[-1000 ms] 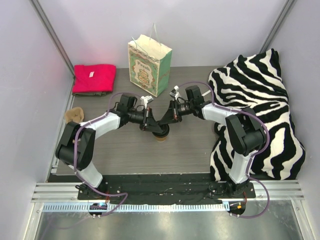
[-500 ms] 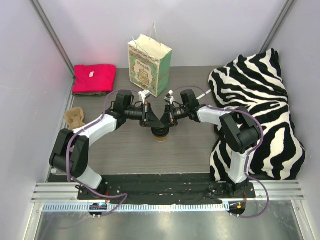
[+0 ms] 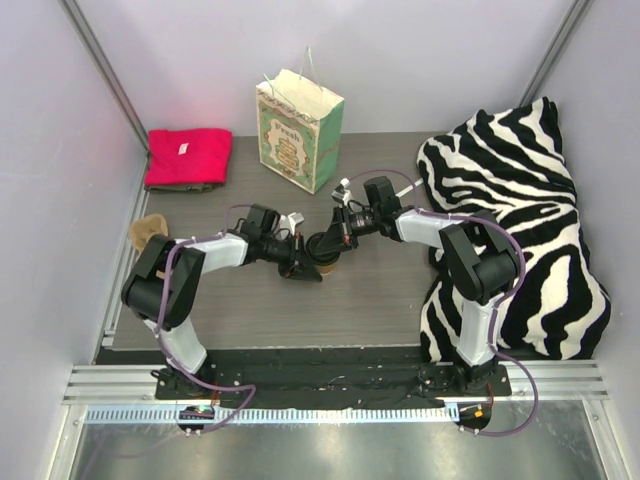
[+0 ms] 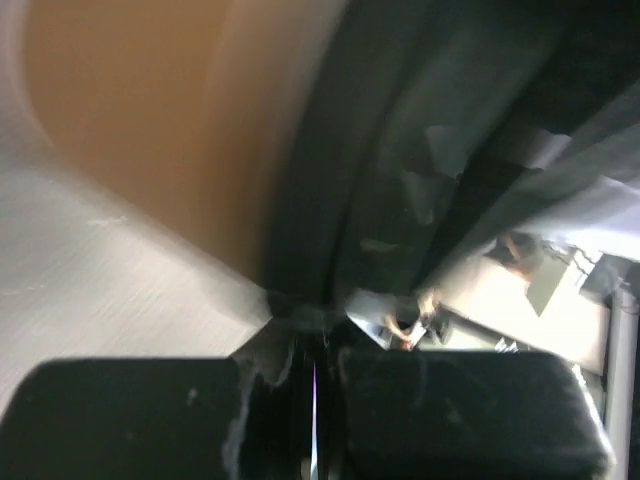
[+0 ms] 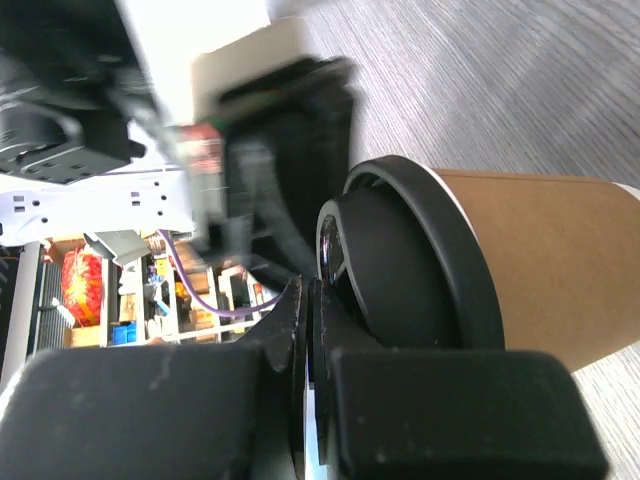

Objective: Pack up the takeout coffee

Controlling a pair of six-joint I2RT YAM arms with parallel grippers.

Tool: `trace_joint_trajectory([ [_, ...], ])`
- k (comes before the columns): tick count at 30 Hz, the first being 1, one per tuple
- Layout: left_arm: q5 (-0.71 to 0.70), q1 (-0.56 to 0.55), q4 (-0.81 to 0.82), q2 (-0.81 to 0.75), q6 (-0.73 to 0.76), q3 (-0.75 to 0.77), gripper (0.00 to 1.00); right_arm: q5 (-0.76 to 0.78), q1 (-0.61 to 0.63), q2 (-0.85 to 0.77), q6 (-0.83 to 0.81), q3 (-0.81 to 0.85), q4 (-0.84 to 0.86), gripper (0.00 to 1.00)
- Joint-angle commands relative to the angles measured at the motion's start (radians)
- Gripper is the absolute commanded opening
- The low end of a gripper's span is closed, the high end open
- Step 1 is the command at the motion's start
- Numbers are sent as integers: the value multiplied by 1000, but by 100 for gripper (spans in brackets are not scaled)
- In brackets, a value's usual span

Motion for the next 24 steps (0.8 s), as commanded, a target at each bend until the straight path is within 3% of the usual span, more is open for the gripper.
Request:
trace_joint_trajectory([
  [1, -162, 1, -182, 42, 132, 20, 0, 82, 5, 53, -61, -8, -80, 1],
  [4, -107, 3, -178, 10, 137, 25, 0, 77, 4, 60, -59, 3, -80, 1],
  [8, -20, 3, -38, -96, 89, -21, 0, 48, 8, 35, -47, 9, -67, 2],
  [12, 78, 3, 5, -162, 22, -21, 1, -12, 16, -25, 23, 22, 44, 5],
  [17, 101, 14, 4, -213, -13, 54, 6, -96, 13, -100, 92, 80, 104, 10],
  [24, 57, 50, 11, -130, -32, 146, 4, -65, -39, -163, 118, 52, 101, 10],
])
